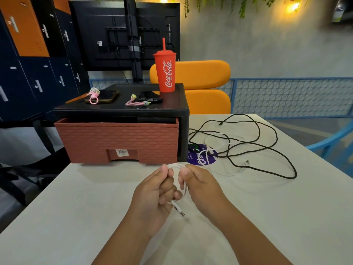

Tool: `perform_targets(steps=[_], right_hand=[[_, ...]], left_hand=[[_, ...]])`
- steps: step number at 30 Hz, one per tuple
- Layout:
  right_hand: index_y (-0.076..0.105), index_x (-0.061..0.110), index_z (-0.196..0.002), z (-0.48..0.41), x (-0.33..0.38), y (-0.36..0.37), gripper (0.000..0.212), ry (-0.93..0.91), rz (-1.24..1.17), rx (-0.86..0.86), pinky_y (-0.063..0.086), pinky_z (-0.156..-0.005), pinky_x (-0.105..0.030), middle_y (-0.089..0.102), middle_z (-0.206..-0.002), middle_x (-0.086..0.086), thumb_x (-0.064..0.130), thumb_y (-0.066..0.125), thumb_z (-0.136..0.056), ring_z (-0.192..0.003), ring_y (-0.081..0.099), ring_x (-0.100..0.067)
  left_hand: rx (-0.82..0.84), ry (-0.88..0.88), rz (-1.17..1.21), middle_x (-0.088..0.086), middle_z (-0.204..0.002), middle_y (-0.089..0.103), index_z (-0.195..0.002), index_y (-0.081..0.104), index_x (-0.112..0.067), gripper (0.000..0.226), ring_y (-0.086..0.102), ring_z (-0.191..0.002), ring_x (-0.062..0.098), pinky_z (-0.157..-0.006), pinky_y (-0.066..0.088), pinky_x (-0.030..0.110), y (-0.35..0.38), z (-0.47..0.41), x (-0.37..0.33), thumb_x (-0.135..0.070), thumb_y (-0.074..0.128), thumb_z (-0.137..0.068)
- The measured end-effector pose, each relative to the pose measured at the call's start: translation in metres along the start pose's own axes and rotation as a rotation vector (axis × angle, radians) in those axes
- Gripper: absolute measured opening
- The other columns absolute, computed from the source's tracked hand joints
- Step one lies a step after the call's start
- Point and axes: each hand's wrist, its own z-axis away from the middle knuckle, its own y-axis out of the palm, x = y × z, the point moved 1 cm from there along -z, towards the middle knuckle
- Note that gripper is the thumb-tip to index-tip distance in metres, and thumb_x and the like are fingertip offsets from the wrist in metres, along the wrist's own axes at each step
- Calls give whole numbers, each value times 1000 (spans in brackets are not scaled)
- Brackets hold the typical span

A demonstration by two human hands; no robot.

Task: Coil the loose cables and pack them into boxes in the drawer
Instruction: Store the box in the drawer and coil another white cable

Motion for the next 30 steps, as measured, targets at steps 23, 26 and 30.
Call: perform_targets(steps=[23,26,30], right_hand=[[51,23,-74,-2,-14,-17,27,-87,367,-26,27,-50,-16,48,-49,18,31,41,-98,-50,41,-2],[57,18,-78,1,-12,-9,30,-38,524,111,40,-64,-29,55,-65,7,34,41,-97,-65,49,-10],[39,18,-57,6,-11,5,44,-18,672,317,33,-57,-30,44,-60,2,37,42,-96,-62,43,-17]], left_hand=[[-9,-34,330,-6,-40,23,-83,72,2,44,23,-30,5,-36,37,18,-6,-1,-15,-22,37,-94],[-48,129,305,-6,-46,30,-109,57,2,38,30,-36,5,-50,49,20,-10,-3,-18,-23,31,-100],[-143,314,162,-4,-51,45,-124,48,-3,32,45,-47,6,-82,48,27,-13,-6,-14,-18,33,-100]])
